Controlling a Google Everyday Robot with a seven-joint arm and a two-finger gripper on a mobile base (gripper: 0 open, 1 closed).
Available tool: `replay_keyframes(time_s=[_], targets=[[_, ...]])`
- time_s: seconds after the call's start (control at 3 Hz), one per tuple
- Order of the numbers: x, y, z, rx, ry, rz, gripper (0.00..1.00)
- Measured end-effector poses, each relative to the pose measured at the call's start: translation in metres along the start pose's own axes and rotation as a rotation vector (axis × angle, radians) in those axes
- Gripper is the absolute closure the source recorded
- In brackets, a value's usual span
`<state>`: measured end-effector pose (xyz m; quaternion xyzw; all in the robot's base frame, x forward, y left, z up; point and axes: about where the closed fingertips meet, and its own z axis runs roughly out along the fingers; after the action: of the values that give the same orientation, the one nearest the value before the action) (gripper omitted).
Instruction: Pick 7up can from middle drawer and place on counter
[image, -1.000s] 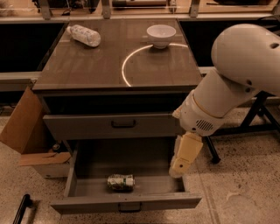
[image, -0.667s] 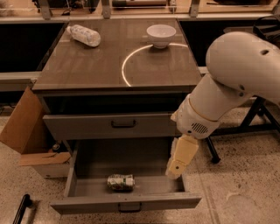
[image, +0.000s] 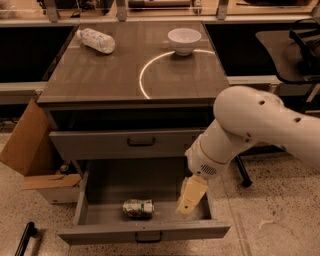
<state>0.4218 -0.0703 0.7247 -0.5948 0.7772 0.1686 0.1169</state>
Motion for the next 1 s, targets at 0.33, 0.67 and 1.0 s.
replay_keyframes(time_s=[0.33, 0.67, 1.0], targets=[[-0.002, -0.004, 0.046, -0.007, -0.032, 0.012, 0.00], [-0.002, -0.004, 0.047, -0.007, -0.032, 0.012, 0.00], [0.001, -0.013, 0.063, 0.003, -0.070, 0.005, 0.00]])
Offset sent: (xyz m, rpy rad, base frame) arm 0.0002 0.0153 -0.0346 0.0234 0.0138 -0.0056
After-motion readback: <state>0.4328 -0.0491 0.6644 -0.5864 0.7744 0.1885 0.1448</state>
